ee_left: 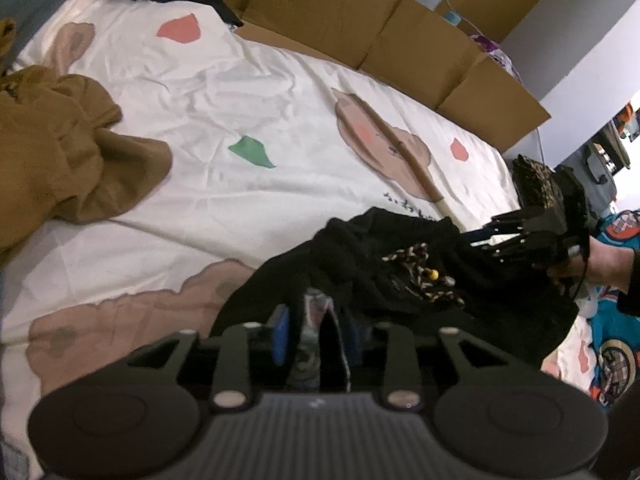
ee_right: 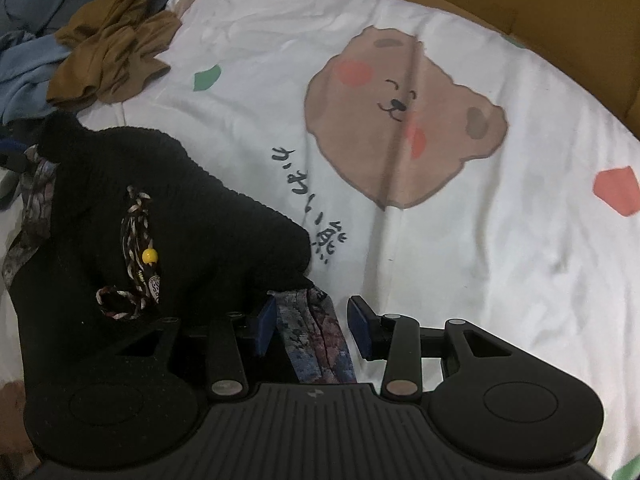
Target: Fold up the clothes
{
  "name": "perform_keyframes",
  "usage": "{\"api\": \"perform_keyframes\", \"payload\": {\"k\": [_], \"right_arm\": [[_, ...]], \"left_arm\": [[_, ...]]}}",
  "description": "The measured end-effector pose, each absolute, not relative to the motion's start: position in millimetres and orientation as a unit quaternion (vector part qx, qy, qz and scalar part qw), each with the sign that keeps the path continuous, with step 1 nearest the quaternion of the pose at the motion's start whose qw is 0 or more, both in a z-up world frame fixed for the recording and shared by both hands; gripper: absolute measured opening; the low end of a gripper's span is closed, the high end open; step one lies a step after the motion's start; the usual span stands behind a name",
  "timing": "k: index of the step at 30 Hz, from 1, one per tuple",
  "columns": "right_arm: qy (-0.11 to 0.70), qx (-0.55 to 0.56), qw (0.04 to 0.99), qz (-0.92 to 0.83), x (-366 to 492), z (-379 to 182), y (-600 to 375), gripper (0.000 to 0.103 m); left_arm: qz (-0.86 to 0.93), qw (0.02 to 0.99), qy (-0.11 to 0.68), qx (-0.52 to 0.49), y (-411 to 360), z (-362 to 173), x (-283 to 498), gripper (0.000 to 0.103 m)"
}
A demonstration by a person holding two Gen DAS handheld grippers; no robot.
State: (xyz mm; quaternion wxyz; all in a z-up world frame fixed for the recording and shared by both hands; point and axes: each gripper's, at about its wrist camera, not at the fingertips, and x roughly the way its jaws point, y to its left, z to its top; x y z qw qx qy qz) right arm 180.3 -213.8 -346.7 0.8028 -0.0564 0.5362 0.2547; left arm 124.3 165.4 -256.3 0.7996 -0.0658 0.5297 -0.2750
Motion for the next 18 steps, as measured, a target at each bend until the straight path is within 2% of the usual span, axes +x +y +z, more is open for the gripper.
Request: {"api": "perform_keyframes", "payload": {"k": [11, 14, 16, 17, 18], "right_arm": [[0.523, -0.085, 0.8, 0.282, 186.2, -355.3, -196.1, 0.053], [0.516, -0.092, 0.801, 0.289, 186.2, -356.2, -191.2, 0.052], [0.511, -0.098, 0.801, 0.296, 183.7, -356.0, -188.0, 0.044], [0.51, -0.097, 0.799, 0.303, 182.7, -355.3, -187.4, 0.027], [0.514, -0.088, 0.795, 0.31, 183.2, -354.5, -187.6, 0.02]], "left_arm": [[-0.282, 0.786, 0.548, -0.06, 156.2, -278.5, 135.2, 0.037], [-0.281, 0.787, 0.546, -0.057, 155.1, -278.2, 135.0, 0.028], [-0.277, 0.791, 0.543, -0.05, 154.5, -277.4, 134.4, 0.009], [-0.278, 0.792, 0.542, -0.05, 155.1, -276.4, 134.2, 0.008], [-0.278, 0.793, 0.539, -0.051, 155.6, -274.7, 134.4, 0.008]]}}
